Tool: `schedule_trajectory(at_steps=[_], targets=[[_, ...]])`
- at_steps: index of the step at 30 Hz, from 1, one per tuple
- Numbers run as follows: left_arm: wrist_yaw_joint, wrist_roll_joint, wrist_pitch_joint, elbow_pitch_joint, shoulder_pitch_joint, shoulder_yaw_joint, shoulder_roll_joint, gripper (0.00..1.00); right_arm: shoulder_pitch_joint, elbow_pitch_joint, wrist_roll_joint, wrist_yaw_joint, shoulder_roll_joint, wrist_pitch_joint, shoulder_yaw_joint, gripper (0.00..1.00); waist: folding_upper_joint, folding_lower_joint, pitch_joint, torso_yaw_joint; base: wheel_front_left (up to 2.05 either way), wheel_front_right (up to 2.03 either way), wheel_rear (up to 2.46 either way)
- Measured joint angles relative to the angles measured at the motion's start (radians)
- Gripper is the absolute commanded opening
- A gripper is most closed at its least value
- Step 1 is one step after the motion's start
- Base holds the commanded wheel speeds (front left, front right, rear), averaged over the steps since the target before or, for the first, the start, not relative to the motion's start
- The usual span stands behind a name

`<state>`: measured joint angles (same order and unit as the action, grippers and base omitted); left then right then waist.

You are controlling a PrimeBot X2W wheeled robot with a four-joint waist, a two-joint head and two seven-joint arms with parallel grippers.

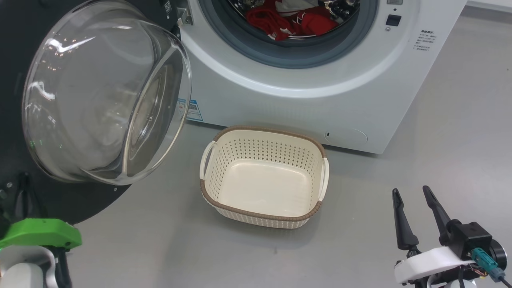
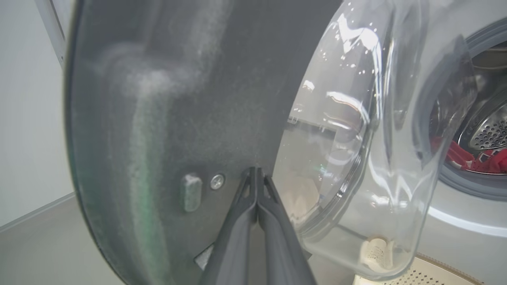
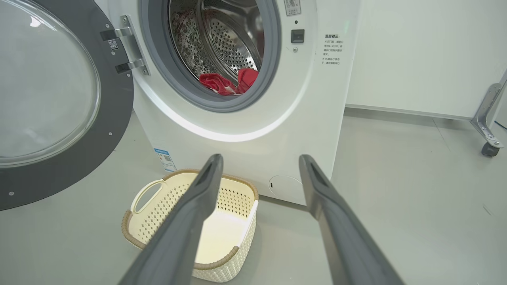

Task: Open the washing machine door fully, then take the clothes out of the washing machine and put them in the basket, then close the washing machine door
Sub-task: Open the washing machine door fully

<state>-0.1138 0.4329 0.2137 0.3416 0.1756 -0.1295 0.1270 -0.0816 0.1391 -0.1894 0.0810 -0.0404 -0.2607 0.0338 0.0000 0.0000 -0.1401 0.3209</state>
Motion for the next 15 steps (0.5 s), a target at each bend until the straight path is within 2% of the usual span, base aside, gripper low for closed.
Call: schedule_trajectory(at_steps=[15], targets=[[-0.004, 0.015, 0.004, 0.113, 0.086, -0.057, 0.041, 0.0, 0.022, -0.001, 0.011, 0.006, 0.0, 0.0, -0.002, 1.0, 0.0, 0.0, -0.025, -0.009, 0.0, 0.0, 0.0]])
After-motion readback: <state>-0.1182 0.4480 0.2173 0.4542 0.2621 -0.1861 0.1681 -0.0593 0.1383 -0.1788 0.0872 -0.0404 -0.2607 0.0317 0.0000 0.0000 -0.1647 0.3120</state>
